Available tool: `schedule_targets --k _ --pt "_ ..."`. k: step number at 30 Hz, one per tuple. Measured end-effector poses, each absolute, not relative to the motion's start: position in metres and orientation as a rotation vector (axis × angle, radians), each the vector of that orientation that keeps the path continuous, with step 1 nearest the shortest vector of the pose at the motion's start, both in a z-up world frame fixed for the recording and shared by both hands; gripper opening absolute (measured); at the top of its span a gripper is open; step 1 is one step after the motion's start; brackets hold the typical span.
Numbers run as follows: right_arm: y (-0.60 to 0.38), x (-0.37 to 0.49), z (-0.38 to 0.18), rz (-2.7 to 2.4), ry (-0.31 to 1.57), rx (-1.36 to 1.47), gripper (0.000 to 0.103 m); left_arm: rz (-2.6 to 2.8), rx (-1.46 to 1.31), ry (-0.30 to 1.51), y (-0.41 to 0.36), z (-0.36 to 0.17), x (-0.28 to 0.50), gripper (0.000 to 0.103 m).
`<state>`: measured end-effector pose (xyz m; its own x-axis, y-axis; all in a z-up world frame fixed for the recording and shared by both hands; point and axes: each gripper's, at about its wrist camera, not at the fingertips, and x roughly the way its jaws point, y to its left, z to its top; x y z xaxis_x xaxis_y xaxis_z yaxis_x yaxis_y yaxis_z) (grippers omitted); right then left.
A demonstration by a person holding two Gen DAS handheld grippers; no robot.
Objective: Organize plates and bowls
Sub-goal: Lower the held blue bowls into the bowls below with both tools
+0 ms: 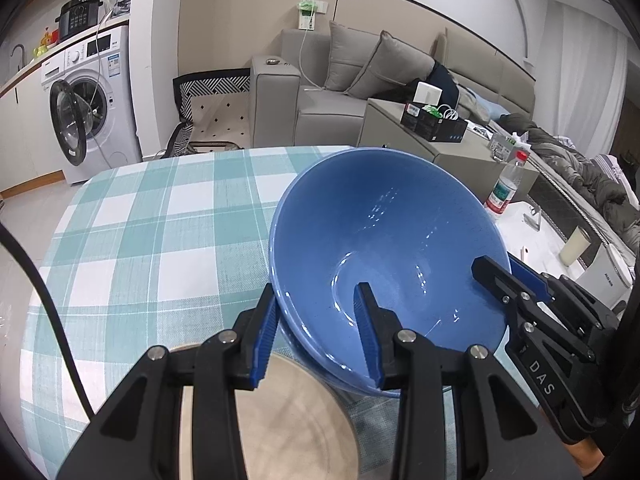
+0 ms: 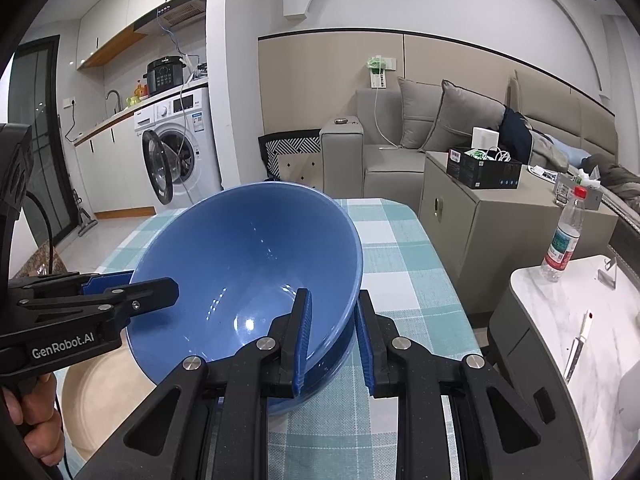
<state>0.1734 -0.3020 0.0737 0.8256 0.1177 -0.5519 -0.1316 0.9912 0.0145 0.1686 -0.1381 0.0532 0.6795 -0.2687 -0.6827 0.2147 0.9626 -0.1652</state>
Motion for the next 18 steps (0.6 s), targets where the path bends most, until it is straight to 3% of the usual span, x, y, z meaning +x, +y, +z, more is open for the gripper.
schedule_targets --k 18 --pt "-0.301 0.189 0.057 0.122 0.638 -0.045 0.022 -0.257 -0.052 0.816 -0.140 0.034 0.178 0.036"
